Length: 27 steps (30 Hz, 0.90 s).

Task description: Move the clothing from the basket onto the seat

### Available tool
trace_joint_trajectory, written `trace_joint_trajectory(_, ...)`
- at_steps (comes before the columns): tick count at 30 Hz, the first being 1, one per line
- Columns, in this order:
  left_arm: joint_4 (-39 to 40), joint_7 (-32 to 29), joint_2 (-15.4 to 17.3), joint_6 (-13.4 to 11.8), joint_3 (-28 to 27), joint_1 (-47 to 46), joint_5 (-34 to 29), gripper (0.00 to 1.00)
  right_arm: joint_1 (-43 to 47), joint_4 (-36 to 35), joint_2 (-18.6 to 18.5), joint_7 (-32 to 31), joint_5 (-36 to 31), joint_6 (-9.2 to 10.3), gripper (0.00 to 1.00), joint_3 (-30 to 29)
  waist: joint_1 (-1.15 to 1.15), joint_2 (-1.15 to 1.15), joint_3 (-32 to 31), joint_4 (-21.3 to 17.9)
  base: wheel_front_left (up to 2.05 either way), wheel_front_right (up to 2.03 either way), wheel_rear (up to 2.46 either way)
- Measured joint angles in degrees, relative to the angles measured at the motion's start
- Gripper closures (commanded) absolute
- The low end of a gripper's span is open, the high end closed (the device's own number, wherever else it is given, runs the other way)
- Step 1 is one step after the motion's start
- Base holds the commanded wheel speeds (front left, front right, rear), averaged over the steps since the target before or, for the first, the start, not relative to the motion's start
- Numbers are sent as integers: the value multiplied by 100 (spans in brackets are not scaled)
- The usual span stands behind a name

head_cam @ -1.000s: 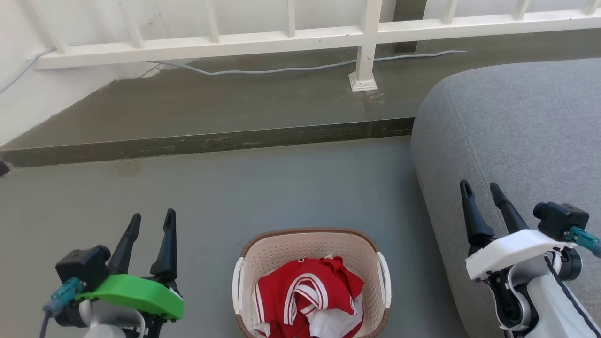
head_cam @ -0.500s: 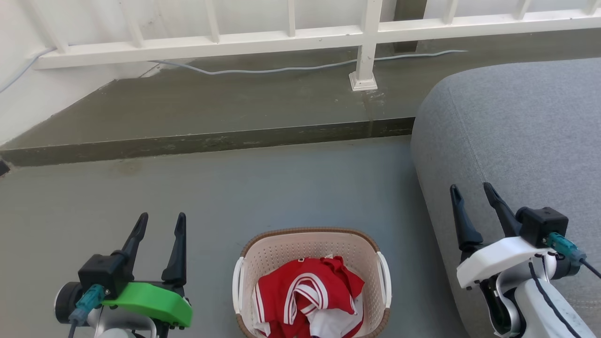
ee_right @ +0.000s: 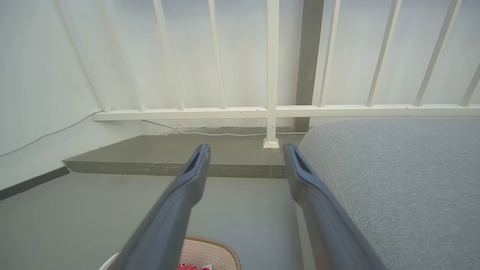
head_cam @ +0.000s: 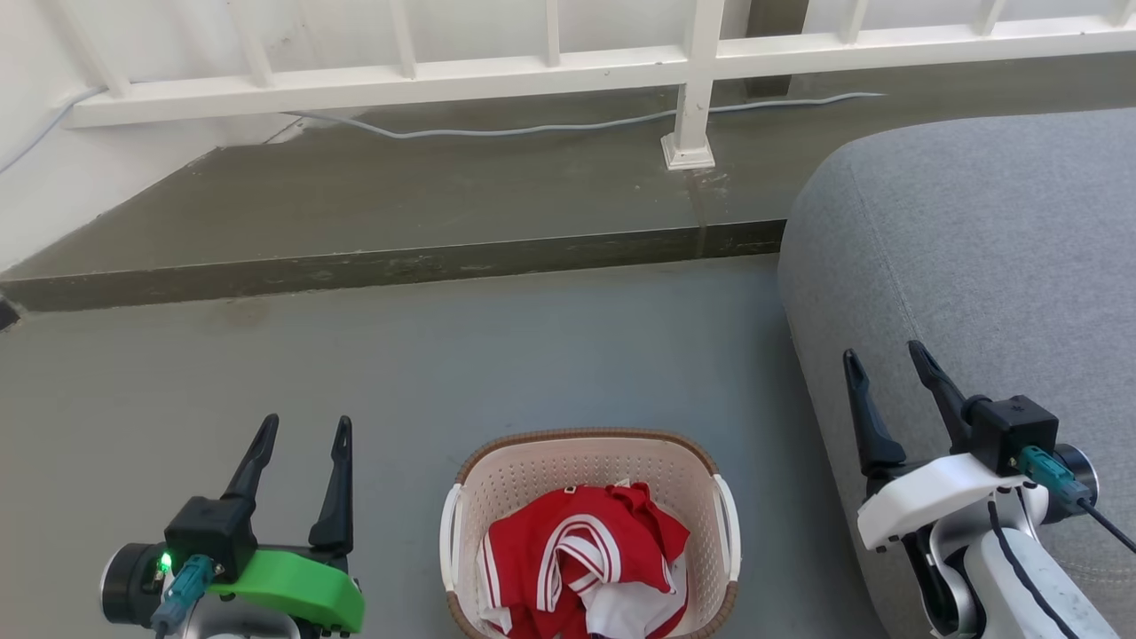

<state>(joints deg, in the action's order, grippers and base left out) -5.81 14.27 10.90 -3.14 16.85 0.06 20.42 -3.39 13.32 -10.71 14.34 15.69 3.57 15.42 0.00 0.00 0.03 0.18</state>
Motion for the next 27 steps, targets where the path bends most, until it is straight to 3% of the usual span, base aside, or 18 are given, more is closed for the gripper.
trace_joint_trajectory(27, -144, 0, -3, -16, -32, -1, 2, 0, 1, 0, 118, 0, 3, -1, 0, -181, 0, 0, 65, -19, 0, 0, 0)
